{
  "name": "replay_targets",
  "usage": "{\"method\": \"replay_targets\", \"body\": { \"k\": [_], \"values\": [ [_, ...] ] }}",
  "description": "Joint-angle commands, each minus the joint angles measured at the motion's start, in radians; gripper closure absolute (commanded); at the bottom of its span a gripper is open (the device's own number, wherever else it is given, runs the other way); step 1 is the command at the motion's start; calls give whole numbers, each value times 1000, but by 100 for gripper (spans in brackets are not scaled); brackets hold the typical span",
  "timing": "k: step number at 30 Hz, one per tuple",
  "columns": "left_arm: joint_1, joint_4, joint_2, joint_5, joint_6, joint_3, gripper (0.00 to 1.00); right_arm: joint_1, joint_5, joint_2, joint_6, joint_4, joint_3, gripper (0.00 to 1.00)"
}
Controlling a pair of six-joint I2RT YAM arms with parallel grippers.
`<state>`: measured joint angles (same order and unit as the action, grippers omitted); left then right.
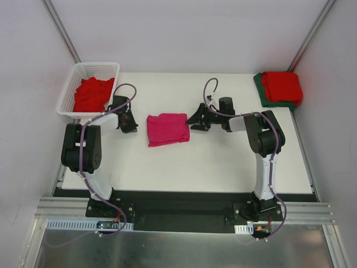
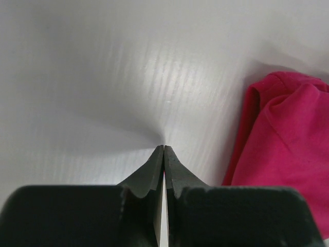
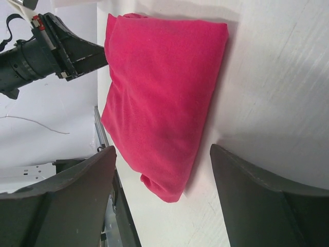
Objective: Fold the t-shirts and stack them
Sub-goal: Put the neatly folded tshirt into the corner of the board with the right arm
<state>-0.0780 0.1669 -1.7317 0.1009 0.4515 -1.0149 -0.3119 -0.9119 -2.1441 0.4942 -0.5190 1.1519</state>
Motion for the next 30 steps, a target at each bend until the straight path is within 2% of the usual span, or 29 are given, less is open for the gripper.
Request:
{"method": "replay_targets", "body": {
  "k": [1,11,30],
  "values": [
    [-48,17,-60,-29,-28,-82,100,-19,22,-36,-42,47,20,21],
    [-123,28,-143,-18,-28,-149,100,-39,33,-46,-60,86,40,21],
    [-170,37,-173,3,-36,-183,100,-125,67,-83,-31,80,75,21]
  ]
}}
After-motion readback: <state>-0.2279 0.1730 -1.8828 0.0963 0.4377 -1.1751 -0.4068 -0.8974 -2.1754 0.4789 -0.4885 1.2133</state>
